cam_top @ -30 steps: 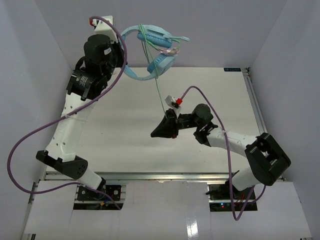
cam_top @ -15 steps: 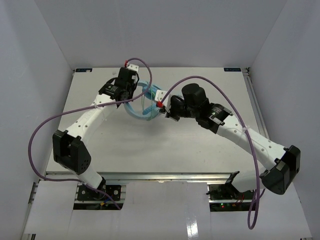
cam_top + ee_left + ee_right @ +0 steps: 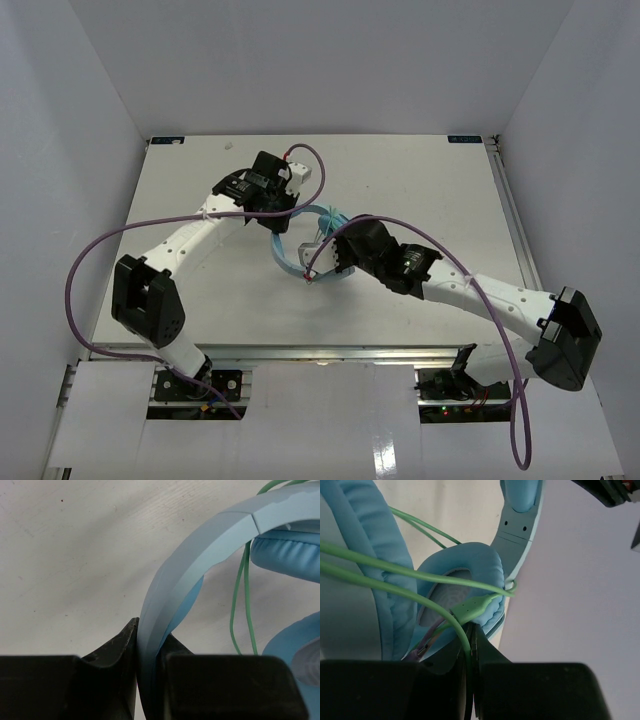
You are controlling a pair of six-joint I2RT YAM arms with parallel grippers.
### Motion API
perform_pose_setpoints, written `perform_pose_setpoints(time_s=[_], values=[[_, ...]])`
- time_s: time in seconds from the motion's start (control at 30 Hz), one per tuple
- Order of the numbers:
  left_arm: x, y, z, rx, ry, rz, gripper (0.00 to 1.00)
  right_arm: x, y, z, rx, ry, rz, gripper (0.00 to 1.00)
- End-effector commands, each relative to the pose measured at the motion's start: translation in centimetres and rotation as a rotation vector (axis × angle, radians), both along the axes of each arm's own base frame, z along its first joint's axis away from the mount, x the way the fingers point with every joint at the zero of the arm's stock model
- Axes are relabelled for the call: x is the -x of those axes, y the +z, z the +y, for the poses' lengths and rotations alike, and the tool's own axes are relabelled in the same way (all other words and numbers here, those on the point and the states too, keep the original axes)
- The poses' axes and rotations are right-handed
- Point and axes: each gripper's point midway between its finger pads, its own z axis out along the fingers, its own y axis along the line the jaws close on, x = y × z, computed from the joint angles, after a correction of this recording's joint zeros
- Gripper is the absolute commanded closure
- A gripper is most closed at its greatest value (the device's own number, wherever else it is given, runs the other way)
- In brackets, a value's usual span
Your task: Wrap the headphones
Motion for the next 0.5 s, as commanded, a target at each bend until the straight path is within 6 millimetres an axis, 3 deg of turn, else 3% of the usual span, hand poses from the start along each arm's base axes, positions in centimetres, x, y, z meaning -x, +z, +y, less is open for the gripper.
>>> perform_pose_setpoints(time_s=[0.0,0.13,0.33,0.47], values=[[4.7,4.3,-3.5,0.221,-0.212,0.047,1.00,-2.1,5.7,0.9,-0.073,0.019,-0.258,0.92],[5.0,2.8,-2.9,0.176,-0.192,0.063,1.00,-2.7,7.4,1.1,-0.103,0.009,-0.274,0.92],[5.4,2.2,-4.0,0.189,-0.227,0.092,1.00,-4.5,9.1,1.0,-0.137,-0.019,-0.287,0.92],[5.5,1.2,-3.9,0.159,-0.220,0.105,1.00,-4.1,10.1,1.5,-0.176,0.017,-0.255,0.92]])
